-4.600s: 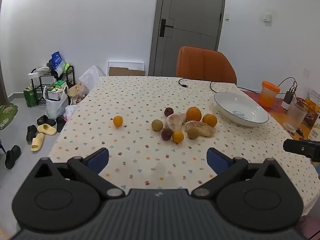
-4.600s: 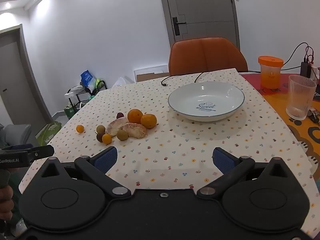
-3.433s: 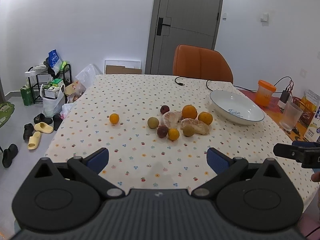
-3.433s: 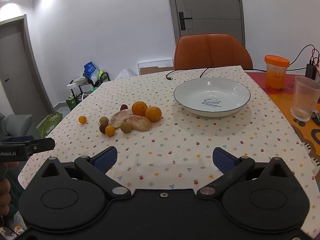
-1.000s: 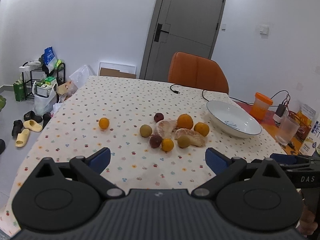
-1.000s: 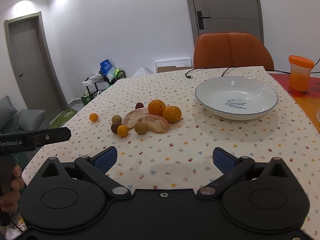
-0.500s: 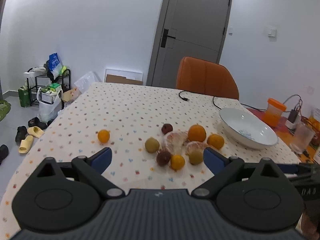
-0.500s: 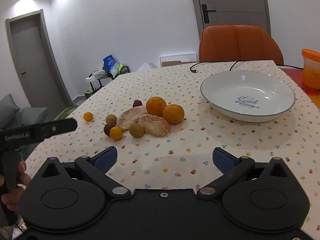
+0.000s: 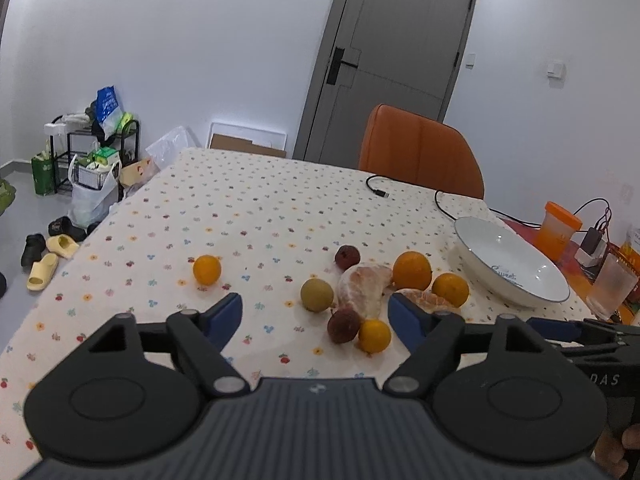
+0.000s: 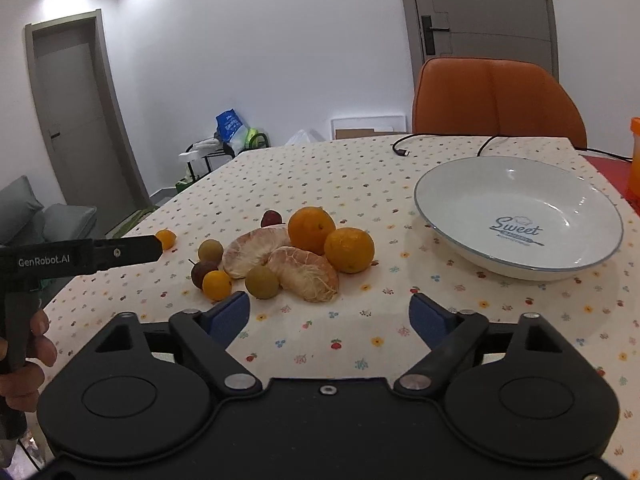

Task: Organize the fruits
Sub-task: 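Move the right tool to the peeled pomelo segment and close on it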

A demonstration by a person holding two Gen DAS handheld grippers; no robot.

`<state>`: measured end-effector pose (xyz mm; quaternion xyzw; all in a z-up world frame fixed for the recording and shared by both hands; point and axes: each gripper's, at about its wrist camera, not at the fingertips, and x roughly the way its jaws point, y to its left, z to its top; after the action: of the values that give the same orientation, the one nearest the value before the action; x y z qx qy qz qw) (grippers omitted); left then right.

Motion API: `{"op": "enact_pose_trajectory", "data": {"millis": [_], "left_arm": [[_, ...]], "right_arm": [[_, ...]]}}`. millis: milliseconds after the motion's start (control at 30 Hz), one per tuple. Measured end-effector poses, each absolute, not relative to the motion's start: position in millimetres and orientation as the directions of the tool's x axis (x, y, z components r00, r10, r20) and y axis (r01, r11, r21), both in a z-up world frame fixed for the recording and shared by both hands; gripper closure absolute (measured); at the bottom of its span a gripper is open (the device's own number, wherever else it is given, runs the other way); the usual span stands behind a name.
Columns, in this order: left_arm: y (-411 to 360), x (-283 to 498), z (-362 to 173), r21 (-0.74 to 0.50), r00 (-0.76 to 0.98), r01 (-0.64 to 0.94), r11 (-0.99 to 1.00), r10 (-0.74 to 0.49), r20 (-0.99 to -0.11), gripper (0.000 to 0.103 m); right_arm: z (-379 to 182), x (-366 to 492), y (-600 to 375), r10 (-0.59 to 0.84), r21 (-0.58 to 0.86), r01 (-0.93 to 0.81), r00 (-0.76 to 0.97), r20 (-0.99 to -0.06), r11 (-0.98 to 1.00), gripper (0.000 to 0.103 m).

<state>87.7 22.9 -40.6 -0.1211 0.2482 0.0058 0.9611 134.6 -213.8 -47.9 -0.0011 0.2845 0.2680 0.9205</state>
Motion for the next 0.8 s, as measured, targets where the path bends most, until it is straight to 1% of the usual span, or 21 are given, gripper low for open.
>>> {"op": "enact_pose_trajectory", "data": {"millis": [133, 233, 333, 533, 600, 633, 667, 700, 733, 767, 800], "left_arm": [[27.2, 90.4, -44.1, -0.259, 0.872, -0.081, 0.962, -0.058, -0.487, 0.029], [26.5, 92.6, -47.1, -0.261, 0.870, -0.077, 0.962, -0.063, -0.490, 0.031], [24.3, 94.8, -51.8, -0.274, 0.861, -0.068, 0.959, -0.082, -0.501, 0.033], [19.7, 94.6, -57.4, -0.273, 0.854, -0.069, 0.960, -0.084, -0.513, 0.034], [19.9, 94.1, -58.4, -0.271, 0.854, -0.076, 0.959, -0.078, -0.515, 0.034], [20.0, 94.1, -58.9, -0.270, 0.853, -0.079, 0.959, -0.075, -0.516, 0.034], [20.3, 93.9, -59.2, -0.270, 0.853, -0.082, 0.959, -0.073, -0.517, 0.034], [20.4, 93.9, -59.5, -0.268, 0.853, -0.085, 0.960, -0.069, -0.517, 0.034], [20.3, 93.7, -59.7, -0.267, 0.853, -0.086, 0.960, -0.067, -0.517, 0.034], [20.2, 93.7, -59.6, -0.266, 0.853, -0.086, 0.960, -0.067, -0.517, 0.034], [20.1, 93.5, -59.7, -0.267, 0.853, -0.085, 0.960, -0.068, -0.518, 0.034]], "right_arm": [[-51.6, 142.0, -208.1, 0.503, 0.148, -0.510, 0.681, -0.533, 0.847, 0.025], [-56.1, 149.1, -200.2, 0.512, 0.155, -0.522, 0.656, -0.554, 0.838, 0.033], [-58.2, 154.2, -192.0, 0.516, 0.149, -0.534, 0.648, -0.561, 0.832, 0.035], [-59.9, 164.8, -183.8, 0.501, 0.120, -0.537, 0.651, -0.570, 0.835, 0.036], [-62.2, 168.0, -182.2, 0.500, 0.114, -0.543, 0.646, -0.576, 0.832, 0.039], [-62.7, 170.3, -181.7, 0.506, 0.121, -0.546, 0.639, -0.579, 0.829, 0.046], [-63.5, 172.0, -181.3, 0.507, 0.125, -0.548, 0.633, -0.585, 0.827, 0.056], [-63.3, 172.0, -180.7, 0.503, 0.116, -0.547, 0.639, -0.582, 0.829, 0.061], [-63.2, 171.9, -180.7, 0.498, 0.111, -0.546, 0.639, -0.586, 0.831, 0.072], [-62.4, 171.3, -181.8, 0.500, 0.114, -0.546, 0.638, -0.585, 0.830, 0.077], [-62.4, 171.5, -183.2, 0.505, 0.124, -0.546, 0.634, -0.586, 0.828, 0.078]]}}
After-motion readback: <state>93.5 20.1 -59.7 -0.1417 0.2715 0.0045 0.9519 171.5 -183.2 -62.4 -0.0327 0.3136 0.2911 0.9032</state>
